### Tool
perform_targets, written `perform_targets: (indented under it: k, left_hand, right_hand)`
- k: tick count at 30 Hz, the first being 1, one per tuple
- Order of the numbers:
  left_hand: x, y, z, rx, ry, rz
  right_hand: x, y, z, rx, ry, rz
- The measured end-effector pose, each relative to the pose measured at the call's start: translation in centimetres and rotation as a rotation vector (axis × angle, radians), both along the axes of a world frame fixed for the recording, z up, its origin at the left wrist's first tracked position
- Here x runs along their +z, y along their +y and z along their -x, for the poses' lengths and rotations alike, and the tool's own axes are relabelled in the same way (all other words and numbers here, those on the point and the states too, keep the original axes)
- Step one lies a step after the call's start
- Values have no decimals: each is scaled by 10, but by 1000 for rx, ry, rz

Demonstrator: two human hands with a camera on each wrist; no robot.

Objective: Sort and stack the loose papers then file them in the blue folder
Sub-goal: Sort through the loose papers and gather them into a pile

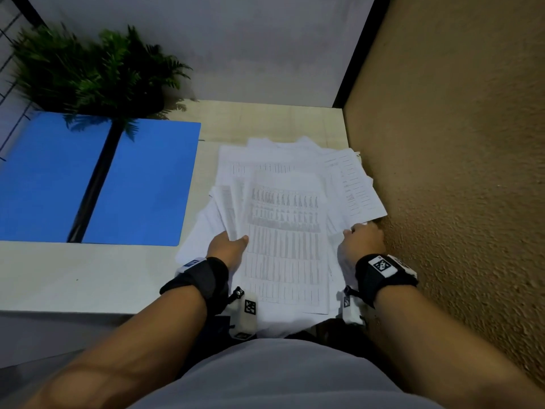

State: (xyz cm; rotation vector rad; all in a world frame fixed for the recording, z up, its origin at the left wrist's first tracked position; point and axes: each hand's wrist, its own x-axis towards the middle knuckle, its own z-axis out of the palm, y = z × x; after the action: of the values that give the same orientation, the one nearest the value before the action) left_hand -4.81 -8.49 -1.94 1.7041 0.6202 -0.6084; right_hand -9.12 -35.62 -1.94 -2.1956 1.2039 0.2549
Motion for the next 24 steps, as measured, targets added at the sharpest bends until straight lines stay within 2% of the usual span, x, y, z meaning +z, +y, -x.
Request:
perform_targets:
  k: [3, 5, 7, 9, 12, 15, 16, 19, 21, 23, 24]
  left_hand:
    - [3, -14, 4, -88, 13, 24]
    - [5, -19, 5, -75, 28, 62]
    - [5, -22, 7, -72, 44, 109]
    - [5, -24, 10, -183, 47, 82]
    - [7, -27, 10, -288, -43, 66]
    - [18, -30, 7, -315, -162, 70]
    - [23, -31, 6, -317, -199, 72]
    - [31, -24, 0, -206, -270, 39]
    - [22, -6, -14, -77, -275, -122]
    - [11, 16, -22, -77, -220, -364]
    - [4, 25, -25, -100, -171, -423]
  right_hand:
    - [-4, 6, -1, -29, 59, -258]
    - [-4, 14, 1, 43, -57, -306]
    - [-5, 19, 2, -7, -77, -425]
    - [-2, 26, 4, -19, -66, -497]
    - [8, 35, 5, -160, -184, -592]
    - [2, 34, 9, -240, -435, -874]
    - [1, 32, 11, -239, -452, -898]
    - [-4, 29, 15, -234, -389, -702]
    - [-7, 26, 16, -277, -403, -655]
    - [-8, 22, 15, -296, -392, -604]
    - [-8, 20, 14, -295, -375, -580]
